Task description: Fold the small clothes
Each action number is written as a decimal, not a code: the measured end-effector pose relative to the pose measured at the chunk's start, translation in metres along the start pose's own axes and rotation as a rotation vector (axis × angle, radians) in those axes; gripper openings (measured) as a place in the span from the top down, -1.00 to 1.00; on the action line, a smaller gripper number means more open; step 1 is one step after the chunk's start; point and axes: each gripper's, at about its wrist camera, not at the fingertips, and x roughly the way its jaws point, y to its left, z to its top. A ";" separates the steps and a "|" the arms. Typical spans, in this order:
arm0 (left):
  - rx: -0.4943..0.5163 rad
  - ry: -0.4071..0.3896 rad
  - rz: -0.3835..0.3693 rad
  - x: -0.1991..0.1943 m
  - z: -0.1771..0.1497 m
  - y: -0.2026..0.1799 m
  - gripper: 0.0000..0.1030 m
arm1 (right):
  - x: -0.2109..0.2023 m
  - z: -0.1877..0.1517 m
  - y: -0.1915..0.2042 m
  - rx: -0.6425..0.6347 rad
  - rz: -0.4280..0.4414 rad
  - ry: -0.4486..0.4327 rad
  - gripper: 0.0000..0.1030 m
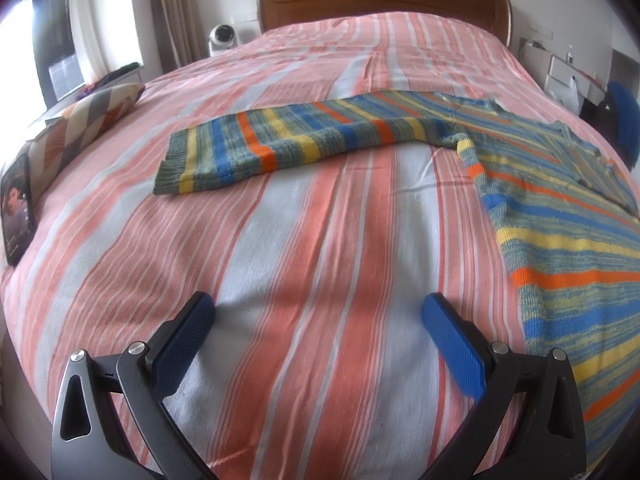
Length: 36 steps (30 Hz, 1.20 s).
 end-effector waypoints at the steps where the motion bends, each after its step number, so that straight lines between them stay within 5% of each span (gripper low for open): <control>1: 0.000 0.000 0.000 0.001 0.001 0.001 -0.99 | 0.002 -0.003 -0.001 0.000 0.000 -0.005 -0.37; 10: 0.001 -0.002 0.000 0.003 0.001 0.002 -0.99 | 0.016 -0.015 0.008 -0.063 0.013 -0.005 -0.76; 36: 0.022 0.007 0.008 -0.005 -0.018 -0.024 -0.99 | 0.015 -0.022 0.008 -0.077 0.015 -0.031 -0.81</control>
